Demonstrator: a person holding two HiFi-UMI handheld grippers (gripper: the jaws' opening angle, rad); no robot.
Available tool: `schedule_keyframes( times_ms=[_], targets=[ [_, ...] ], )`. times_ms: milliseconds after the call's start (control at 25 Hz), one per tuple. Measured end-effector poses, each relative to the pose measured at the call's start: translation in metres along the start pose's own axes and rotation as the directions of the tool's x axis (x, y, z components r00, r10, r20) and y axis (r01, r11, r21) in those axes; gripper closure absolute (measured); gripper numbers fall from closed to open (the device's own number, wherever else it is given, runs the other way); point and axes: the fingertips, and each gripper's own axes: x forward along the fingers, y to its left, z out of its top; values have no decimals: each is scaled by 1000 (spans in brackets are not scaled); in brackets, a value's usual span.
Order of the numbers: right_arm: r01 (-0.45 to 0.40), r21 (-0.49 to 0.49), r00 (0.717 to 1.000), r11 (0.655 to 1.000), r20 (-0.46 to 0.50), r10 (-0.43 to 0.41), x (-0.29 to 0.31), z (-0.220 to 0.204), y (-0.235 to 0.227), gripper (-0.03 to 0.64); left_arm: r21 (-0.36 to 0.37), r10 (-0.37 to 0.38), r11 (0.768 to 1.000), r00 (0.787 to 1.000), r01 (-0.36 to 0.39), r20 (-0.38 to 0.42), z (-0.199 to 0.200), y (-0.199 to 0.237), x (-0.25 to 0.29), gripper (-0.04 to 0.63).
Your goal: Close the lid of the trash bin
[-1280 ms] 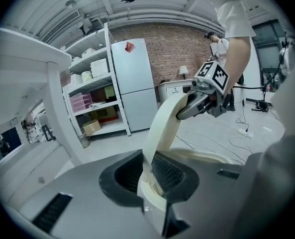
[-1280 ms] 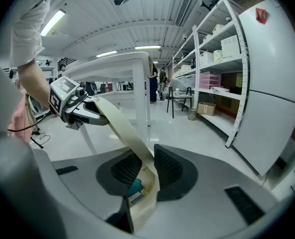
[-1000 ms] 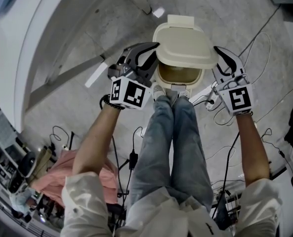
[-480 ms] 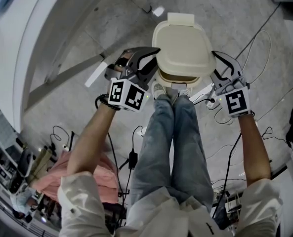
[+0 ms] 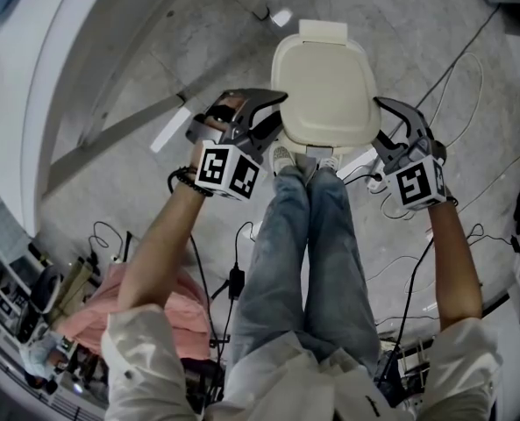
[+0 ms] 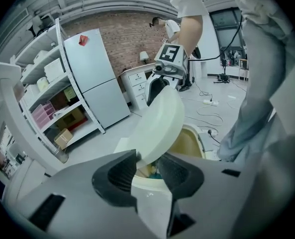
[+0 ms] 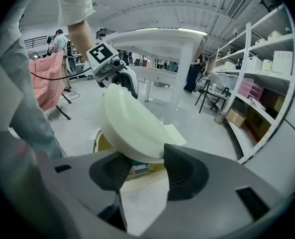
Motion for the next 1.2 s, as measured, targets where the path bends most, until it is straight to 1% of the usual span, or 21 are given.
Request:
schedule_keyframes(
  times_ms=[120,240,480,680,920,1200],
  targets=[
    [-25,-50,999,998,-27,23,2,-5,7,397,27,-27,999,1000,28,-13,-3,-8,1,441],
    [-51,-73,998,996,-47,47,3,-9,13,383,49,-53,997,998,55,-29,-7,-15,3,430],
    [-104,-135,991,985,-96,91,7,-23,26,347,113,-109,987,992,116,-68,-14,-29,7,411],
    [-128,-135,988,983,-104,114,9,-28,31,325,111,-138,983,987,146,-80,-16,-35,10,397],
    [-180,-155,977,971,-140,159,11,-36,43,299,145,-185,969,976,201,-114,-22,-46,13,383],
    [-213,-155,970,965,-155,190,16,-42,50,274,142,-220,961,968,237,-122,-28,-52,16,371]
  ],
)
